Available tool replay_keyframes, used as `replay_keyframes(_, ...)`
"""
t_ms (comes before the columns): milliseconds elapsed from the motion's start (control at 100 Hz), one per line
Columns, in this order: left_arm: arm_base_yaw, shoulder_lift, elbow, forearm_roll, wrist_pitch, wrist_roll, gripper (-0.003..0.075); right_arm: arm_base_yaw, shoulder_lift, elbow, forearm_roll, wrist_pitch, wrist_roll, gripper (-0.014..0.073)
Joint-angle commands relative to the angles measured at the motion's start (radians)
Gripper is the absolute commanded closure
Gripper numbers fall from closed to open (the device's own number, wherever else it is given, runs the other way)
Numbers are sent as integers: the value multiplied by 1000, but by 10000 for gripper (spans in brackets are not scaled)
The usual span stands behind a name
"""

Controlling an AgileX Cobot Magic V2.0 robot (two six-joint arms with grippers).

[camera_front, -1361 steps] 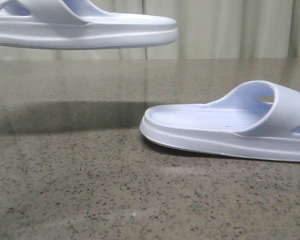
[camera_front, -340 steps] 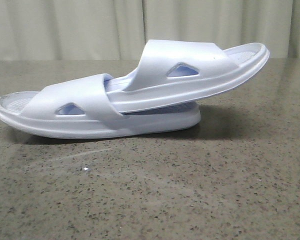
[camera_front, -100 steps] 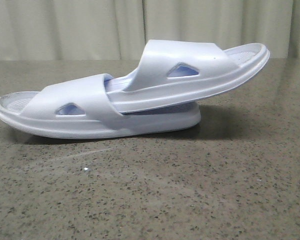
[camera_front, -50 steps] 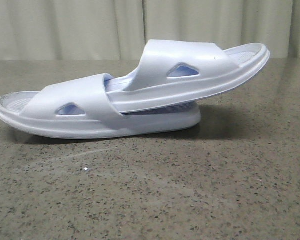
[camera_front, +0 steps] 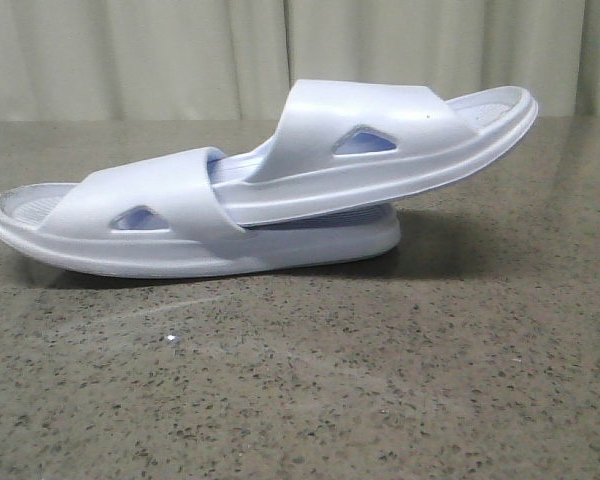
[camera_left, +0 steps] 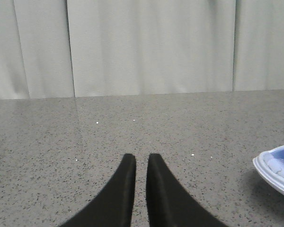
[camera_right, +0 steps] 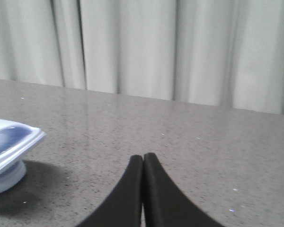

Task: Insert blue slippers together front up

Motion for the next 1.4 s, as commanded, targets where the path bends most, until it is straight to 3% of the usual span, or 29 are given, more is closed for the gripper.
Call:
replay_keyframes(0,-8,8,8,1,-81,-10,704,-21,13,42,36,-170,-7,701)
replay_keyframes(110,-8,8,8,1,-81,-10,704,-86,13,110,128,-202,-7,701)
replay_keyframes(270,-8,8,8,1,-81,-10,704,-145,-22,181,156,-226,-7,701)
replay_keyframes(710,-8,8,8,1,-81,-10,704,-145,-46,312,200,-384,-7,701)
replay_keyframes(1390,-8,8,8,1,-81,-10,704,-145,-46,312,202,-374,-7,701)
